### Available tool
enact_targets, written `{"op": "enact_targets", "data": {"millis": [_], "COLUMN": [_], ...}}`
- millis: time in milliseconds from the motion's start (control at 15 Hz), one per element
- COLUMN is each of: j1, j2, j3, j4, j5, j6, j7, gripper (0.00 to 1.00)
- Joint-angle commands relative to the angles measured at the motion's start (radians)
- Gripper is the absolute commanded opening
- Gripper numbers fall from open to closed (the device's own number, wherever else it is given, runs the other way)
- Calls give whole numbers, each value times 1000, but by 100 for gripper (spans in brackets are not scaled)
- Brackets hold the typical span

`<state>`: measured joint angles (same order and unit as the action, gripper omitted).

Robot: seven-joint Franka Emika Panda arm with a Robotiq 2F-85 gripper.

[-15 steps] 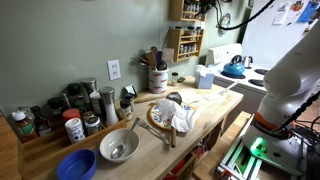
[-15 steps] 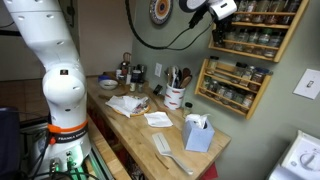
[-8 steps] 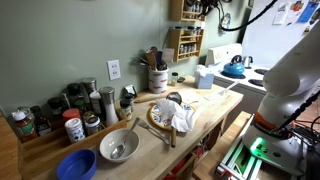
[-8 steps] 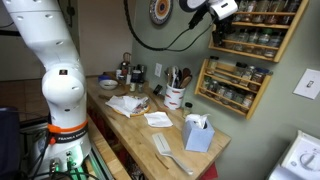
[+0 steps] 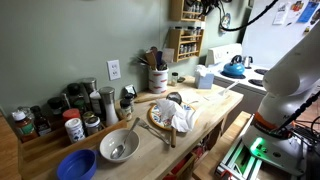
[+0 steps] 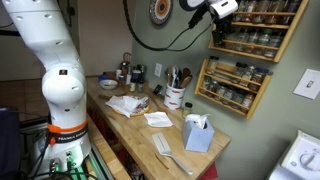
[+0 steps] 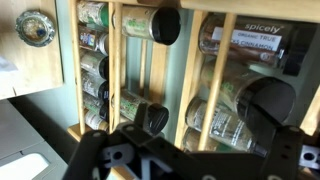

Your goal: Remove the spice shaker on the third shelf, second position to the left and put it on the table

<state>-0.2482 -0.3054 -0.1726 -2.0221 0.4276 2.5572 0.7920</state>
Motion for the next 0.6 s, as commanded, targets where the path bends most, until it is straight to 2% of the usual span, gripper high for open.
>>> {"op": "enact_targets", "data": {"millis": [0,200,267,333,533], "j1": [18,29,54,88,97], "j2": [-29,-42,-54,-71,-115], "j3": [-21,-46,-68,-94,-103], "j4": [-15,2,6,11,27], "j5": [19,54,91,130,120], "j6": [39,65,64,39,-76], "j7": [-57,-123,-195,-303,-445], "gripper": [100,100,100,100,100]}}
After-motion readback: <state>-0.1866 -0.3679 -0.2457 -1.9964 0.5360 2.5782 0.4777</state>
